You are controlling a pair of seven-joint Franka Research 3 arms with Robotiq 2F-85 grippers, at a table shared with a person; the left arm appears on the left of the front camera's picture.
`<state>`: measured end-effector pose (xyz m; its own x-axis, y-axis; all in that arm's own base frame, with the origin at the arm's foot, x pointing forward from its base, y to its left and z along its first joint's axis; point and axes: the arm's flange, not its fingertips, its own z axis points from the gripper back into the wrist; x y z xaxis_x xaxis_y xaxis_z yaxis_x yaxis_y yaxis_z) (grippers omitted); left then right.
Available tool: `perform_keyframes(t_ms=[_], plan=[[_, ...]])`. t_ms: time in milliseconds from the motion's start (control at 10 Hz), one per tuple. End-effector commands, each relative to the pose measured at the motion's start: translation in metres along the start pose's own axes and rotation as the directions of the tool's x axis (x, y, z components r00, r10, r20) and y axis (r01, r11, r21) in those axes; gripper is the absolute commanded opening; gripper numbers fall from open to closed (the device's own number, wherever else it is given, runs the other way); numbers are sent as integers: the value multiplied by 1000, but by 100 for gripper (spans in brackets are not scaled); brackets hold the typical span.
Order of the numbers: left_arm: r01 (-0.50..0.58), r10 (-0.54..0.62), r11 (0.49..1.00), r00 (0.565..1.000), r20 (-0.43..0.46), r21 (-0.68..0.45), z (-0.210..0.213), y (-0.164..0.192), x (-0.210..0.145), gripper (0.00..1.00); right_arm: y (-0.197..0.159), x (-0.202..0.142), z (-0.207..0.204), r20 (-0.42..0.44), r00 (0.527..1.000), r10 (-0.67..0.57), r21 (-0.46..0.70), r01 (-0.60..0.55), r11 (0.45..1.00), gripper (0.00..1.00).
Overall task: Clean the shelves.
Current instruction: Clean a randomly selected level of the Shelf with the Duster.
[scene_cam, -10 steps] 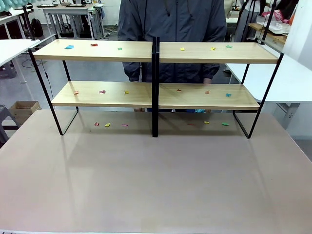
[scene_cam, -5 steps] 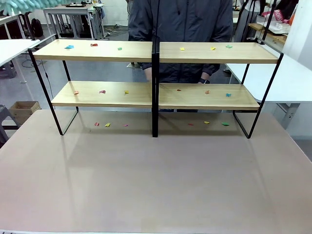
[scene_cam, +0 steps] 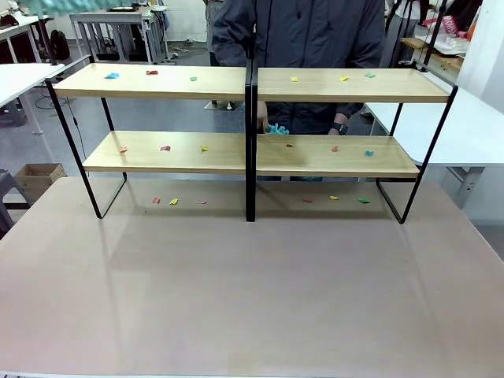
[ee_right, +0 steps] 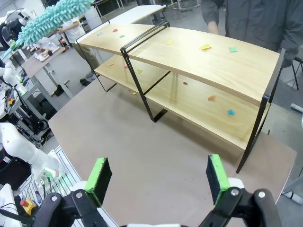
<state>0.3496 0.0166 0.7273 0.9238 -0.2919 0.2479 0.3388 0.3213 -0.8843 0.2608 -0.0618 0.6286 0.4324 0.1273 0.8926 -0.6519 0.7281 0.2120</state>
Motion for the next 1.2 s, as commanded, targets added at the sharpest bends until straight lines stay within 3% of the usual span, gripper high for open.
perform_keyframes(t_ms=[0,200,400,600,800,1100], plan=[[-31,33,993,999,-14,111,-34,-14,35,13,0,0,-1,-1,1000,-1,2,1,1000,100],[-78,67,968,996,56,238,-63,-15,65,13,0,0,-1,-1,1000,-1,2,1,1000,100],[-95,84,962,995,52,256,-72,-7,83,13,0,0,-1,-1,1000,-1,2,1,1000,100],[-109,87,977,989,120,186,-36,-3,70,13,0,0,-1,-1,1000,-1,2,1,1000,100],[-189,143,965,960,240,182,4,12,30,13,0,0,-1,-1,1000,-1,2,1,1000,100],[-225,167,959,938,303,170,30,18,-13,13,0,0,-1,-1,1000,-1,2,1,1000,100]])
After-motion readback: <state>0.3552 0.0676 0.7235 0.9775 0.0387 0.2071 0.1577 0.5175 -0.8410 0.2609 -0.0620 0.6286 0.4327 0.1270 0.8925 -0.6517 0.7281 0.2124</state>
